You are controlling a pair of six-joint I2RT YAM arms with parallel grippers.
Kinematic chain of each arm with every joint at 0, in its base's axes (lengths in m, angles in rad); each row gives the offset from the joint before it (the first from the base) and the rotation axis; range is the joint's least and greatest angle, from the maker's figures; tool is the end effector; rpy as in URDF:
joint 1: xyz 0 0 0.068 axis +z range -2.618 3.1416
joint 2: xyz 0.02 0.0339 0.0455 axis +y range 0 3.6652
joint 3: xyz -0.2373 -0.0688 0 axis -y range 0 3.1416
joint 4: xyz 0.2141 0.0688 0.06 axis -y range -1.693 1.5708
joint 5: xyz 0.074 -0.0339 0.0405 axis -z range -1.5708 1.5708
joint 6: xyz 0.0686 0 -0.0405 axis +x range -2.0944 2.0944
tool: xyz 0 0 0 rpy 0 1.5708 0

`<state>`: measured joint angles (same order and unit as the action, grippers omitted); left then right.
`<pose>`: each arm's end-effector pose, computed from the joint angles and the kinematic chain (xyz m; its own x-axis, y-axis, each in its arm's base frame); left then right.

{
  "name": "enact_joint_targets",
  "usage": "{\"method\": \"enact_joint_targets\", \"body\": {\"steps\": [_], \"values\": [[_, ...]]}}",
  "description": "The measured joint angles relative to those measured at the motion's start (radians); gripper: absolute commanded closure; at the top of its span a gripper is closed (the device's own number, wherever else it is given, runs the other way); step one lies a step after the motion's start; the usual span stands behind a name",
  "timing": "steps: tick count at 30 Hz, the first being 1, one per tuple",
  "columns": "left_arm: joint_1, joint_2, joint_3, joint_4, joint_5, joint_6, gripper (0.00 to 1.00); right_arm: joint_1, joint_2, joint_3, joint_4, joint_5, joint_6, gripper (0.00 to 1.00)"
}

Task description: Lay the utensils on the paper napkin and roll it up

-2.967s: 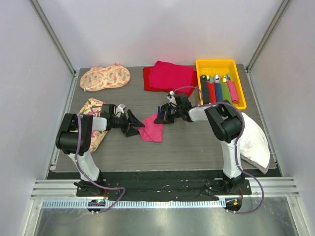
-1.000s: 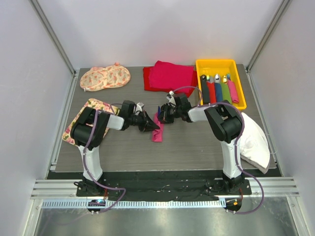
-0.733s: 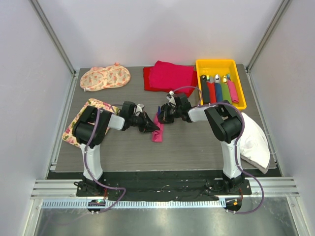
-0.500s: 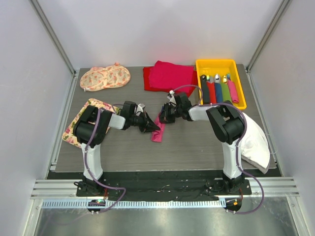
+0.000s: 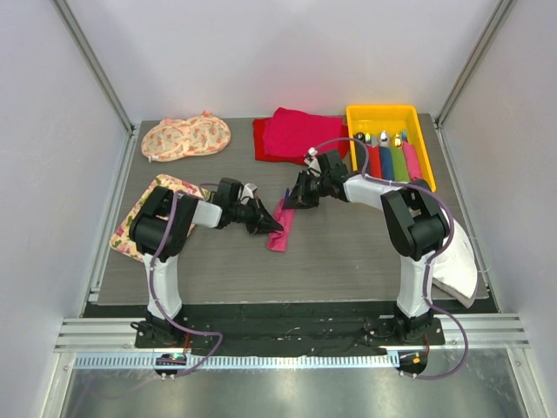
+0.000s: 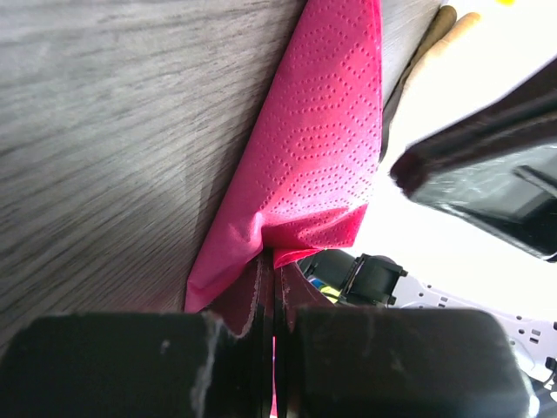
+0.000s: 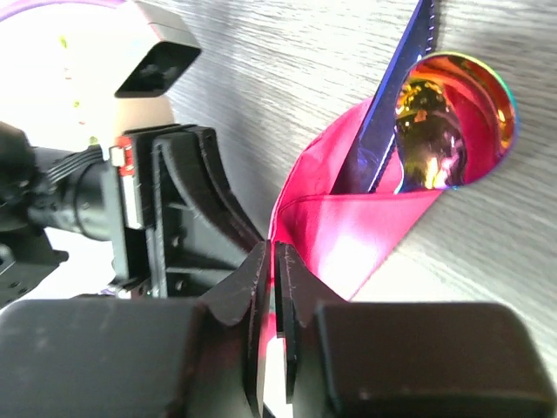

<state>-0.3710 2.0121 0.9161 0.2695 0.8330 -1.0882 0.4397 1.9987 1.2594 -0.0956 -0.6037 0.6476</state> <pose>0.3115 -0.1756 0.0767 -0.9480 -0.2706 0.1677 -0.2772 0.4428 -0.8527 0.3496 0.2075 0.1328 -0.9543 0.0999 -0.2815 -0.1499 0.6551 0.7405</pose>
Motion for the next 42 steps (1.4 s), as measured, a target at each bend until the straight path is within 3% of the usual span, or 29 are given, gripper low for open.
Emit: {"method": "enact_joint_targets", "body": {"steps": [8,17,31,42], "values": [[0.000,0.000,0.000,0.000,0.000,0.000,1.00,-0.021,-0.027,-0.135,0.128,-0.034,0.103,0.97],[0.000,0.000,0.000,0.000,0.000,0.000,1.00,-0.021,0.015,-0.178,0.244,-0.045,0.180,0.99],[-0.018,-0.003,0.043,-0.052,-0.033,0.018,0.99,-0.022,0.051,-0.179,0.274,-0.037,0.197,0.99],[-0.060,-0.026,0.043,-0.010,-0.048,-0.056,0.99,-0.022,0.051,-0.178,0.271,-0.026,0.196,0.99]]}}
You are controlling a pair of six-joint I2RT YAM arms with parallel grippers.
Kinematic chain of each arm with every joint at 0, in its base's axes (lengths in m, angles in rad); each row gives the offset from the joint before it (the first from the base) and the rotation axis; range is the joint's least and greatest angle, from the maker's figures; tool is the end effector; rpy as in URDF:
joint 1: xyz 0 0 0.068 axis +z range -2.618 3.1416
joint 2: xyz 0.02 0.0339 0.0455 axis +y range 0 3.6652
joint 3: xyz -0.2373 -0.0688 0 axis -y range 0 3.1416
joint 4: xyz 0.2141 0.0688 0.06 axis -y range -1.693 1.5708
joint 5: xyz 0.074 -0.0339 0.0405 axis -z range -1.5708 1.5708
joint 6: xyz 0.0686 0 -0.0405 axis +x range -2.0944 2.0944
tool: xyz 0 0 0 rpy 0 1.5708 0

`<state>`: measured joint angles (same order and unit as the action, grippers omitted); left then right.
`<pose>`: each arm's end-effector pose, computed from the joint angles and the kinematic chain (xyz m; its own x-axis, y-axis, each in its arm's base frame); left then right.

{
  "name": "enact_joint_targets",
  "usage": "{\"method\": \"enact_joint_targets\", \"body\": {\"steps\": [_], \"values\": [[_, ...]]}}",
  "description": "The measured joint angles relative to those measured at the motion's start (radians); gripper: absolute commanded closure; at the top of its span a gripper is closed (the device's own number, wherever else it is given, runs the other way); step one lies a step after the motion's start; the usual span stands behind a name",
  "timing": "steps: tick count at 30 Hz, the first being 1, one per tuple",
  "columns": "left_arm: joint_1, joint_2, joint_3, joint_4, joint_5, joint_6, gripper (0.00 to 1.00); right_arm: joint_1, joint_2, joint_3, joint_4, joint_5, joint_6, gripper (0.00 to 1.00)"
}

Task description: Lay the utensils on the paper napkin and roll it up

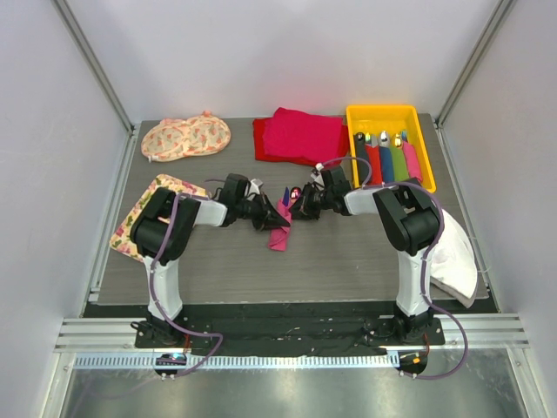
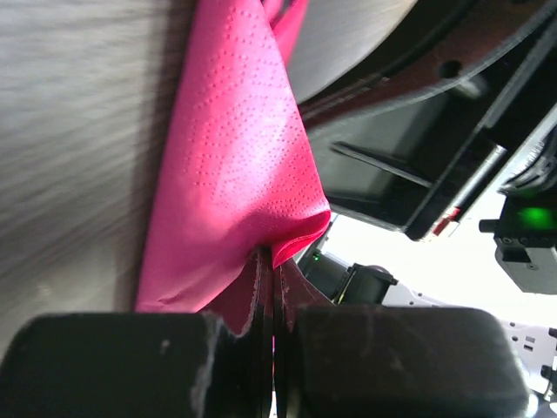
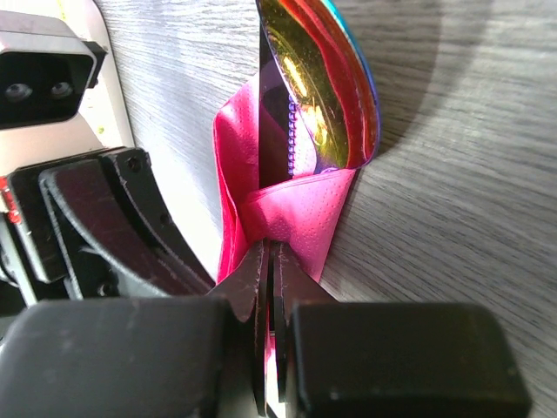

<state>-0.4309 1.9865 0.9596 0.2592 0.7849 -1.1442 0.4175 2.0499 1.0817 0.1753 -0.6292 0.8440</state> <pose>0.3124 -0.1970 0.0933 -0.9507 -0.2718 0.1491 -0.2610 0.4422 -0.8581 0.3411 0.1955 0.0895 -0.9598 0.2352 -0.1530 0.0180 0.5957 0.8030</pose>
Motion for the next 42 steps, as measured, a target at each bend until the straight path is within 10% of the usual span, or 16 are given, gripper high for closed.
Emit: {"method": "enact_joint_targets", "body": {"steps": [32,42], "values": [[-0.031,0.100,-0.002,0.159,0.031,0.027,0.92,0.000,0.000,0.000,-0.001,0.007,-0.002,0.99],[-0.011,0.117,-0.001,0.175,0.061,0.056,0.81,-0.019,-0.002,0.072,-0.145,0.002,-0.082,0.84]]}}
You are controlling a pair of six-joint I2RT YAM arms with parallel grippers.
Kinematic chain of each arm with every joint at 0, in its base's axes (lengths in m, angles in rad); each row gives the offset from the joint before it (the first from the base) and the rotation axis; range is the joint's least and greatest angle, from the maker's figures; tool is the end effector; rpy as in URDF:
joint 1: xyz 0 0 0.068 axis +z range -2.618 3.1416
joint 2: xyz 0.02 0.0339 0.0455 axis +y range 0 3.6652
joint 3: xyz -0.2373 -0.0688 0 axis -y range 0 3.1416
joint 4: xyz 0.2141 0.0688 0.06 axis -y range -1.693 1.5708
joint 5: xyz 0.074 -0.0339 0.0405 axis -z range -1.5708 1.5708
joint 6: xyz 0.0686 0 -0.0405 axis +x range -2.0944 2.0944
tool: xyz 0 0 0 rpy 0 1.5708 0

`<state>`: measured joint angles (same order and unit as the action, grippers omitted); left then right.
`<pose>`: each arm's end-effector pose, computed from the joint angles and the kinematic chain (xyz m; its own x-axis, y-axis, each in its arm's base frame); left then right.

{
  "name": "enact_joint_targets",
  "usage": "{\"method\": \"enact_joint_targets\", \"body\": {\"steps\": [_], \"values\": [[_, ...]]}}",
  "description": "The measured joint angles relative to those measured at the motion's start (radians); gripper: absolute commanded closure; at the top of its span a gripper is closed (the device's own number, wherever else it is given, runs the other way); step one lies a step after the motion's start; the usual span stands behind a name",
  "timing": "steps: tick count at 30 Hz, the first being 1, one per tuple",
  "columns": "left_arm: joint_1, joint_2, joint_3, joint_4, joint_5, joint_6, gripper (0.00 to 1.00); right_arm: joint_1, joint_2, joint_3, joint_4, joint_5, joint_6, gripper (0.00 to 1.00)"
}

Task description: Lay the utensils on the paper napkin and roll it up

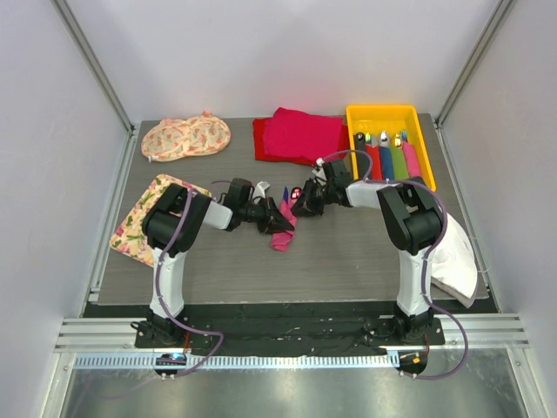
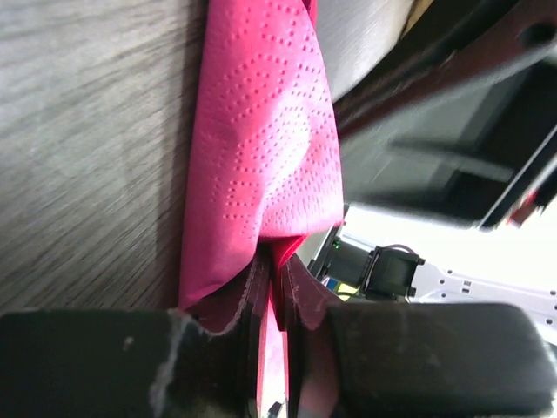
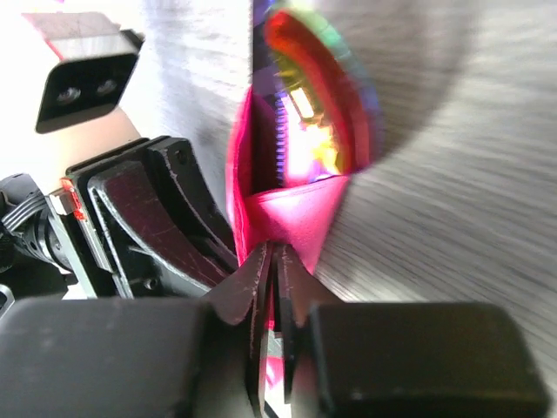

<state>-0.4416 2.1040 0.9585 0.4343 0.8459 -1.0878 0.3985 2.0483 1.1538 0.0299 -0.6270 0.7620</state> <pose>0.3163 -0.2063 0.0696 -0.9791 -0.1867 0.0809 -0.1529 0.4129 -0.8979 0.3474 0.1900 0.0963 -0.9665 0.1997 -0.1613 0.0029 0.6369 0.7710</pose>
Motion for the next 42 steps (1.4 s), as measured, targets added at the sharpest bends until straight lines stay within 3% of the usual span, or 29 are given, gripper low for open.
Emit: {"method": "enact_joint_targets", "body": {"steps": [9,17,20,21,26,37,38,42], "values": [[0.004,0.005,0.015,0.007,0.043,0.019,0.60,-0.101,-0.047,0.049,-0.200,0.016,-0.085,0.61],[0.005,0.003,0.024,0.026,0.082,0.018,0.41,-0.082,-0.066,0.054,-0.227,0.001,-0.081,0.53],[0.005,0.003,0.026,0.038,0.100,0.013,0.39,-0.071,-0.066,0.054,-0.225,-0.005,-0.074,0.48],[0.005,0.002,0.026,0.043,0.101,0.013,0.33,-0.068,-0.065,0.054,-0.225,-0.005,-0.074,0.46],[0.005,0.001,0.026,0.064,0.119,-0.003,0.33,-0.049,-0.055,0.054,-0.226,-0.005,-0.075,0.46],[0.005,0.001,0.016,0.088,0.120,-0.009,0.34,-0.039,-0.042,0.023,-0.258,-0.056,-0.107,0.58],[0.005,0.001,0.015,0.091,0.120,-0.009,0.35,-0.039,-0.044,0.017,-0.262,-0.064,-0.110,0.60],[0.005,0.001,0.009,0.101,0.115,-0.011,0.37,-0.035,-0.050,-0.010,-0.285,-0.074,-0.132,0.91]]}}
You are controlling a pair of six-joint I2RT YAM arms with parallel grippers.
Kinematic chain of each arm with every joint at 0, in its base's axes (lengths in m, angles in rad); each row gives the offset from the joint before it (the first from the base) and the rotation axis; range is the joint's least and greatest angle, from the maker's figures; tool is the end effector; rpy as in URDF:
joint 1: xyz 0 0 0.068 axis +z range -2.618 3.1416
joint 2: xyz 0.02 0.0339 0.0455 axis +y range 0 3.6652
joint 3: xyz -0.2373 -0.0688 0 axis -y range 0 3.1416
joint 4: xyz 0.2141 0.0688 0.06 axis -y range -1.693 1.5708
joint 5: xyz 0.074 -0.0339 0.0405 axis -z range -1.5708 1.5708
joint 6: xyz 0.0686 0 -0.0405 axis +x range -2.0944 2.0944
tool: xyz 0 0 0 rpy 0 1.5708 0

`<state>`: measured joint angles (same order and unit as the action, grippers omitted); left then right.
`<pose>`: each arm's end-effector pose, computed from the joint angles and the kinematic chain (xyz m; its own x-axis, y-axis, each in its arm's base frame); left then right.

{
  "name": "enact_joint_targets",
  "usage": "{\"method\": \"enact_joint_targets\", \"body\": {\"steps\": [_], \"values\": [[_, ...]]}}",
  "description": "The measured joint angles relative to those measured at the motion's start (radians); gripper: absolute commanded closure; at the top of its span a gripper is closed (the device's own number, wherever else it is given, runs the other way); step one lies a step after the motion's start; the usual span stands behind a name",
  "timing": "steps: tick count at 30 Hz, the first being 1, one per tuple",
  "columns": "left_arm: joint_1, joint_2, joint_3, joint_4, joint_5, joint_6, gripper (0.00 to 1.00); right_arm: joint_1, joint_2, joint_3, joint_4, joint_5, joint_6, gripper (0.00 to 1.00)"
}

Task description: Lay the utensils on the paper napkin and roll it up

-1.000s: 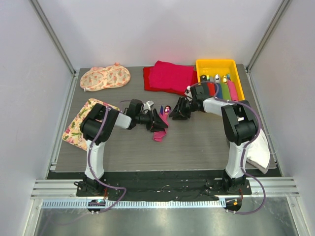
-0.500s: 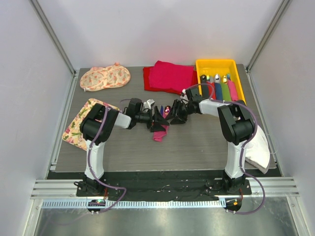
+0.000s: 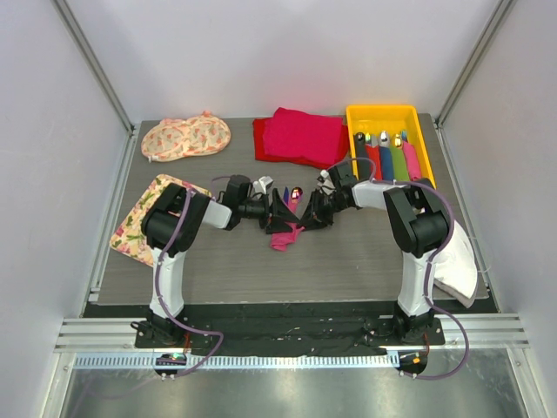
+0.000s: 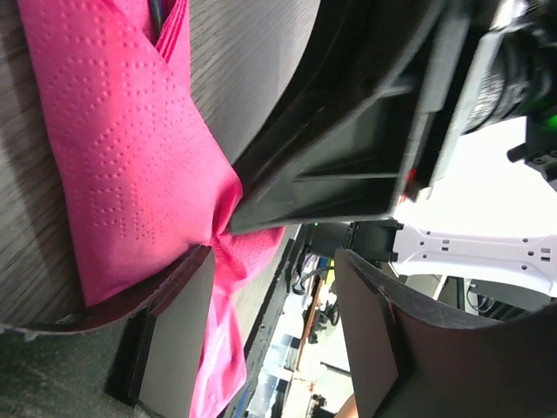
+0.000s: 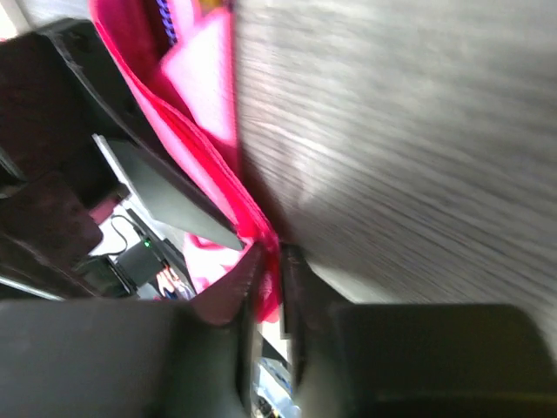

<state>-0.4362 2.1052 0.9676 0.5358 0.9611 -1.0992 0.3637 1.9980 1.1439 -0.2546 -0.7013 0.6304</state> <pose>0.3194 -0.2109 0.0844 -0.9943 -0.0993 0.0390 -0.0689 0.3192 -0.9452 0.3212 0.1696 0.0943 -0.9944 0.1034 -0.0197 0.0564 0.6818 0.7293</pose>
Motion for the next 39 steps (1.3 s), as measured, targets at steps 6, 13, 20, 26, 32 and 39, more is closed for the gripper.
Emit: {"method": "enact_joint_targets", "body": {"steps": [6,13,20,26,32,39], "values": [[0.000,-0.013,-0.021,0.026,-0.027,-0.021,0.41,0.002,0.000,-0.010,-0.024,0.018,-0.037,0.99],[0.005,-0.101,-0.062,-0.055,-0.071,-0.019,0.47,0.004,0.000,0.006,-0.050,0.034,-0.091,0.99],[0.020,-0.235,-0.065,-0.207,-0.080,0.066,0.70,0.008,0.000,0.012,-0.058,0.038,-0.121,0.99],[0.020,-0.206,-0.066,-0.360,-0.090,0.161,0.80,0.009,0.000,0.019,-0.068,0.043,-0.133,0.99],[0.020,-0.139,-0.075,-0.427,-0.077,0.219,0.91,0.010,0.010,0.039,-0.092,0.046,-0.140,0.99],[0.038,-0.083,-0.058,-0.404,0.005,0.215,0.98,0.007,0.011,0.045,-0.103,0.046,-0.150,0.91]]}}
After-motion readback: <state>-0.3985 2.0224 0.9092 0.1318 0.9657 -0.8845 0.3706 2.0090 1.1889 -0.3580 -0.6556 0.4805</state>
